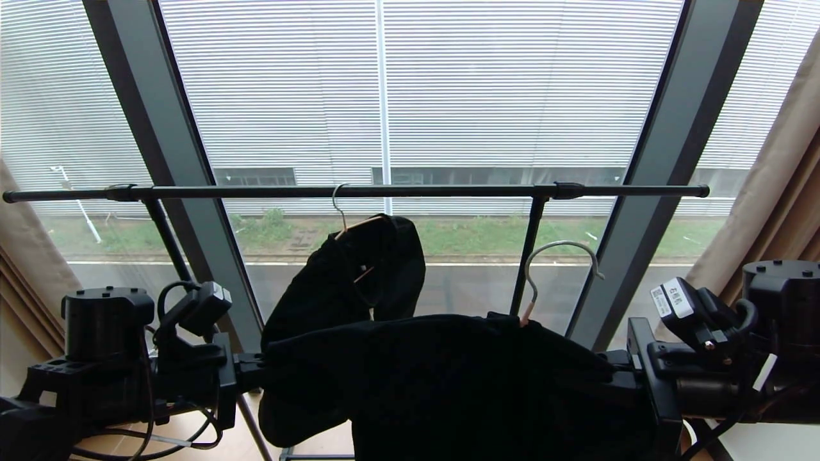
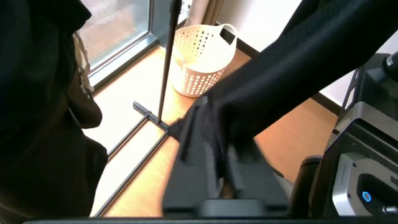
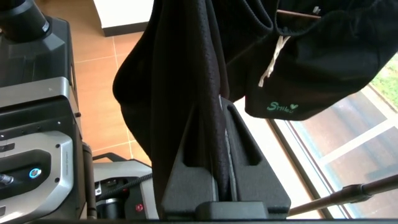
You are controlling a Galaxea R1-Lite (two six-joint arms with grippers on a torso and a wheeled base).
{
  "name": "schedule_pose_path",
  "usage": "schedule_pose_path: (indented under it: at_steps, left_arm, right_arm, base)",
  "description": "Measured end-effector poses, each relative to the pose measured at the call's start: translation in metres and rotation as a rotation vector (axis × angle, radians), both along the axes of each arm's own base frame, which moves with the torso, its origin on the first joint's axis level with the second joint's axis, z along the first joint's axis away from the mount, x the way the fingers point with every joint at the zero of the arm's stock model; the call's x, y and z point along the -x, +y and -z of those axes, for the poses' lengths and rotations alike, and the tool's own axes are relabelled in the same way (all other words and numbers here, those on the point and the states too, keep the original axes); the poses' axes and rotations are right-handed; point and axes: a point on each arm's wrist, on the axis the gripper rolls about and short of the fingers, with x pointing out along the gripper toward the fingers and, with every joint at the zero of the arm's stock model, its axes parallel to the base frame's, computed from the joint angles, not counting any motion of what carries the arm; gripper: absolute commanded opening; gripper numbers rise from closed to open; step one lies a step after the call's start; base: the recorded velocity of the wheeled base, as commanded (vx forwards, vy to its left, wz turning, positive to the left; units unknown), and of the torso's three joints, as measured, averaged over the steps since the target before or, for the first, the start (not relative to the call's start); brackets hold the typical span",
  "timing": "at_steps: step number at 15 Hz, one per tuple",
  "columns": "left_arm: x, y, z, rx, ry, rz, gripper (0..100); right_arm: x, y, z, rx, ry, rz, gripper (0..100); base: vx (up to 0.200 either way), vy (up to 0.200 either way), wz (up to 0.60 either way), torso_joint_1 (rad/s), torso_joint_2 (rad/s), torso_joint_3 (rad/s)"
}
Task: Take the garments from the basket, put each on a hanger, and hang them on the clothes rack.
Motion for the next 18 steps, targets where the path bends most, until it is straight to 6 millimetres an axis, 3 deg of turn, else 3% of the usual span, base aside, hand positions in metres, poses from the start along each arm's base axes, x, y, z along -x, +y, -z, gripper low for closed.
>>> schedule_pose_path:
  at_steps: [9, 18]
  left_arm:
    - [-0.009, 0.025, -0.005, 0.004, -0.069, -0.105, 0]
    - [-0.012, 0.028, -0.002, 0.003, -0.060, -0.116, 0]
  right_arm:
    - [-0.008, -0.014, -0.006, -0.022, -0.020, 0.045, 0]
    - [-0.011, -0.025, -0.012, -0.043, -0.041, 0.063, 0]
  base:
    - [0.000, 0.000, 0.00, 0.000, 0.00, 0.000]
    - [0.000, 0.000, 0.00, 0.000, 0.00, 0.000]
